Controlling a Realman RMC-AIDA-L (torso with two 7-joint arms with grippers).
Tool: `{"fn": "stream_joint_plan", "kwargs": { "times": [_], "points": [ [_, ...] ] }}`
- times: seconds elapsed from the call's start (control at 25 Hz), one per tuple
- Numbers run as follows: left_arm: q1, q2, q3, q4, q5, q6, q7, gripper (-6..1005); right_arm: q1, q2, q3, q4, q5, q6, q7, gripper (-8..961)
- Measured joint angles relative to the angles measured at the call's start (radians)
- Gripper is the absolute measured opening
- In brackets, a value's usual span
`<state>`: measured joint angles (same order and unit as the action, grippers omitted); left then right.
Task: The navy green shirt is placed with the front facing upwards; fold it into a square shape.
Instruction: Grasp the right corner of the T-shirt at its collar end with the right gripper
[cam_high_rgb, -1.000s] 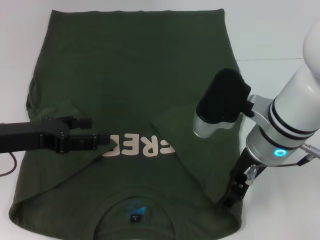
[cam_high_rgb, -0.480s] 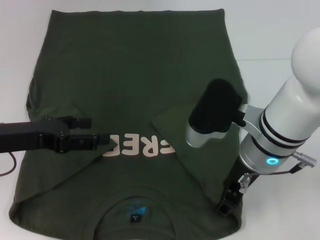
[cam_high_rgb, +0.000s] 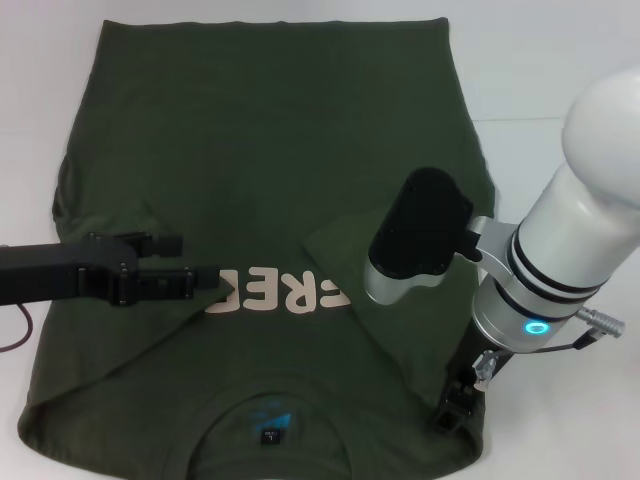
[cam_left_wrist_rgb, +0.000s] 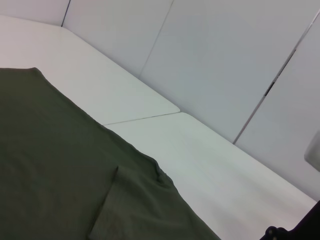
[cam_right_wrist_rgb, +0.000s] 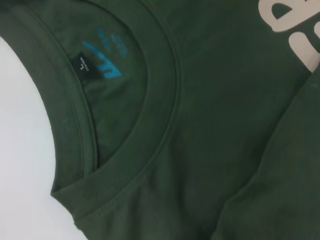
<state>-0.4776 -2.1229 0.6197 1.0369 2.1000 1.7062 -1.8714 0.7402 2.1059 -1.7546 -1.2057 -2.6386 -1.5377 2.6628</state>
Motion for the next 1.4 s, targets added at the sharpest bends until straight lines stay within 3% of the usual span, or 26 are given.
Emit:
{"fn": "stream_joint_plan", "kwargs": {
  "times": [0.36, 0.76, 1.0, 1.12, 1.24, 1.4],
  "points": [
    [-0.003, 0.001, -0.001, 0.000, 0.000, -0.001, 0.000, 928, 0.002, -0.002, -0.037, 0.000, -0.028, 0.011, 0.023, 714],
    [0.002, 0.002, 0.000, 0.000, 0.000, -0.012, 0.000, 928, -0.003, -0.003, -0.053, -0.029, -0.029, 0.004, 0.025, 508],
    [0.004, 0.002, -0.001, 0.000, 0.000, -0.013, 0.000, 928, -0.004, -0.003, -0.054, -0.029, -0.029, 0.001, 0.028, 258],
    [0.004, 0.002, 0.000, 0.000, 0.000, -0.013, 0.001, 928, -0.011, -0.003, -0.055, -0.035, -0.029, -0.004, 0.029, 56],
    [0.004, 0.002, 0.000, 0.000, 0.000, -0.013, 0.001, 928, -0.040, -0.007, -0.045, -0.068, -0.032, -0.022, 0.030, 38],
    [0.010, 0.001, 0.000, 0.000, 0.000, -0.013, 0.002, 928, -0.132, -0.011, 0.018, -0.150, -0.053, -0.045, 0.013, 26]
  ]
}}
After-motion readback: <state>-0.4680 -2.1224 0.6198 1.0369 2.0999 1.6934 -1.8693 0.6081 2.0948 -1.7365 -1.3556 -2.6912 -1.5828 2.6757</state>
